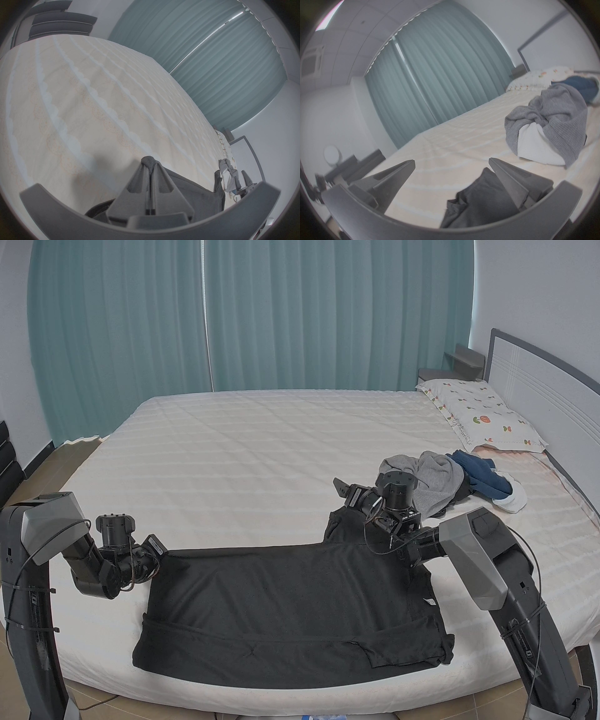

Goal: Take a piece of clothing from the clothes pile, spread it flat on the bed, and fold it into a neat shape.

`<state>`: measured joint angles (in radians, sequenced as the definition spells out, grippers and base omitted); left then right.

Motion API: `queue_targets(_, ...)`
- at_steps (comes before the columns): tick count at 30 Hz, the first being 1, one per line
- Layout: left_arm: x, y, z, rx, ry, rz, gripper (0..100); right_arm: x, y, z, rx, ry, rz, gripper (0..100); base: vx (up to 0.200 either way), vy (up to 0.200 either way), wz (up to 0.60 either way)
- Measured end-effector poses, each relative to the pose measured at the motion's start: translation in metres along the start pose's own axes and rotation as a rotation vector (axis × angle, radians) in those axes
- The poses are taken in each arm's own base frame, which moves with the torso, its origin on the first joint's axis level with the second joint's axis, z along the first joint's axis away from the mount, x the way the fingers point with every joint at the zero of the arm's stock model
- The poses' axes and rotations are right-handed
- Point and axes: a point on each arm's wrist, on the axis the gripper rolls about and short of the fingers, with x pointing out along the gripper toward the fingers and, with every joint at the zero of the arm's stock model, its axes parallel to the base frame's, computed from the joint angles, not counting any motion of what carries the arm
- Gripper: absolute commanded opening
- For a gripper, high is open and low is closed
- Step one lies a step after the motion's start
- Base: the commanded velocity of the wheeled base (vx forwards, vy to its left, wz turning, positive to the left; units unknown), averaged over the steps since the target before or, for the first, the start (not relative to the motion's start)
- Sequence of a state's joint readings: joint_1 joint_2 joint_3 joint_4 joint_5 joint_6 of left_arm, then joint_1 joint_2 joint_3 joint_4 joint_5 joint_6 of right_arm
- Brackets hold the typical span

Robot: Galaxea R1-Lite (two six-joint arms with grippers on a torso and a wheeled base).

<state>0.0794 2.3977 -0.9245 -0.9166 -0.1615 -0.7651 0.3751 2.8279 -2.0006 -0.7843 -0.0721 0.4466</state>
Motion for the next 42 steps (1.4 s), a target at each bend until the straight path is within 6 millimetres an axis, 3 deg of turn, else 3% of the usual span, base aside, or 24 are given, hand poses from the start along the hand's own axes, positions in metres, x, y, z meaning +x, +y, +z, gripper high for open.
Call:
queue_targets(7, 0.0, 0.0, 0.0, 0.0, -0.001, -0.001, 0, 0.002, -0.027, -0.026, -0.073, 0.025, -0.052, 100, 0.0, 0.0, 0.0)
queue_targets(13, 0.0, 0.0, 0.0, 0.0, -0.001, -0.001, 0, -0.001, -0.044, -0.009, -0.054, 0.026, -0.1, 100, 0.0, 0.0, 0.0)
queue_targets(26, 0.0, 0.0, 0.0, 0.001, -0.001, -0.002, 0, -0.036, -0.095, 0.019, 0.054, 0.177, -0.15, 100, 0.0, 0.0, 0.0)
queue_targets(42, 0.0, 0.0, 0.001, 0.004, -0.001, -0.004, 0, -0.044, -0.1, 0.008, 0.134, 0.276, -0.155, 100, 0.0, 0.0, 0.0)
